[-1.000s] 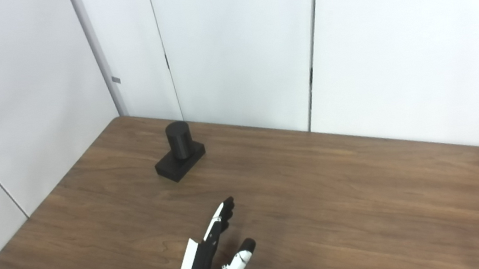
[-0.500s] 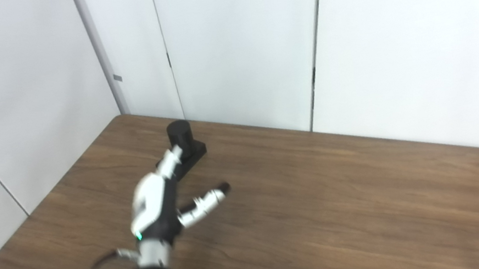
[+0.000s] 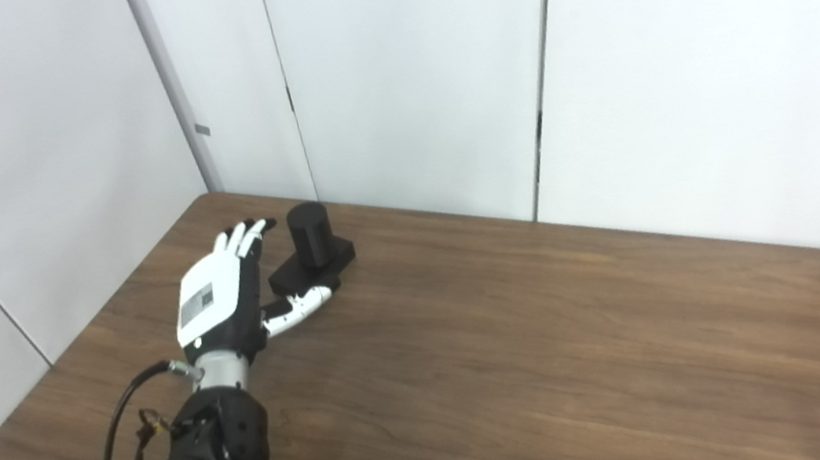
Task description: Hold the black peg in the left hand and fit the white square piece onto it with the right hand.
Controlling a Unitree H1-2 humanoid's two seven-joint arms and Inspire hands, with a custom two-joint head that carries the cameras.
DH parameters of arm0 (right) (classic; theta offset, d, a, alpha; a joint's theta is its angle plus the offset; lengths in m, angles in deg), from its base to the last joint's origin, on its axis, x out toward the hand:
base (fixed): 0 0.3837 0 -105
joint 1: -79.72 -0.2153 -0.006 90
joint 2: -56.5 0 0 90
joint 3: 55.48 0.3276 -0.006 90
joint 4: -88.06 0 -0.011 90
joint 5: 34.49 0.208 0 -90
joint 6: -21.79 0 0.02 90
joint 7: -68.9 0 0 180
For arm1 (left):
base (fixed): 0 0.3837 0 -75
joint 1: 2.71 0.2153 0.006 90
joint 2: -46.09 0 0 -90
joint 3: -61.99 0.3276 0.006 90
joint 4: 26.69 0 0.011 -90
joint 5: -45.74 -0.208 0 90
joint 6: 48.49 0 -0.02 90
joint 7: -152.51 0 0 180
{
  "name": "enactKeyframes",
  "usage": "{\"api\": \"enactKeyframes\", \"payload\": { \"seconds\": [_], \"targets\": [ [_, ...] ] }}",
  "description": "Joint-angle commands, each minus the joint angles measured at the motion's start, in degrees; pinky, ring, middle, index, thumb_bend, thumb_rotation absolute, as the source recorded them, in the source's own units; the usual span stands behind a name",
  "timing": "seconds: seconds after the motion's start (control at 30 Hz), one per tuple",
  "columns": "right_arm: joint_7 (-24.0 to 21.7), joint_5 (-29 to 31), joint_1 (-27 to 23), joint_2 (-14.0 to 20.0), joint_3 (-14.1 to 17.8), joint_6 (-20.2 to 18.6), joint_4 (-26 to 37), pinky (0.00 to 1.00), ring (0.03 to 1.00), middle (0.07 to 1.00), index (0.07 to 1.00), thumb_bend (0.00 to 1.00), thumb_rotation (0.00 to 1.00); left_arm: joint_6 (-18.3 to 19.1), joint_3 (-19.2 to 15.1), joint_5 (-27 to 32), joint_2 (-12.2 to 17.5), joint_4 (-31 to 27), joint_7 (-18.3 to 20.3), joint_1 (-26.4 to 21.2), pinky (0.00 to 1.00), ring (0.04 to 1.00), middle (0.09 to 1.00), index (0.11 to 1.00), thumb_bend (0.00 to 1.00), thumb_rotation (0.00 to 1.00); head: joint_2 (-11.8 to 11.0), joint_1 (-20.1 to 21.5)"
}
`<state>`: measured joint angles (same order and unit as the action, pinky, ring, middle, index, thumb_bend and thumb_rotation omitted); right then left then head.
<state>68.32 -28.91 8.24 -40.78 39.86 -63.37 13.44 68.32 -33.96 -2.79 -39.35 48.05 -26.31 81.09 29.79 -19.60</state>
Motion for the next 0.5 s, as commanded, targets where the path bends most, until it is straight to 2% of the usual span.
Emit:
{"api": "enactKeyframes", "payload": {
  "seconds": [0.0,0.17,0.37,0.47],
  "targets": [
    [-0.31,0.17,0.34,-1.19,-0.53,-0.09,1.36,0.90,0.917,0.912,0.861,0.64,1.00,0.08,-0.64,-3.17,1.50,1.09,-0.07,-2.65,1.00,1.000,0.986,0.887,0.82,0.62,0.12,0.21],
    [0.03,-0.42,0.38,-1.34,-0.71,-0.06,1.46,0.89,0.913,0.904,0.855,0.62,1.00,0.06,-1.55,-4.94,1.62,6.63,-0.54,-4.66,1.00,1.000,0.991,0.881,0.84,0.66,0.13,0.52],
    [-0.30,0.26,0.29,-1.10,-1.14,0.67,1.08,0.86,0.903,0.900,0.850,0.63,1.00,-0.13,-0.56,-4.55,2.89,13.10,-3.08,-6.80,1.00,1.000,0.981,0.869,0.85,0.66,0.29,0.80],
    [-1.46,1.51,-0.04,-0.38,-1.70,1.68,0.68,0.96,0.966,0.947,0.900,0.72,1.00,-0.10,-0.05,-4.28,3.35,16.11,-3.64,-8.07,1.00,1.000,0.979,0.869,0.85,0.65,0.28,1.13]
  ]
}}
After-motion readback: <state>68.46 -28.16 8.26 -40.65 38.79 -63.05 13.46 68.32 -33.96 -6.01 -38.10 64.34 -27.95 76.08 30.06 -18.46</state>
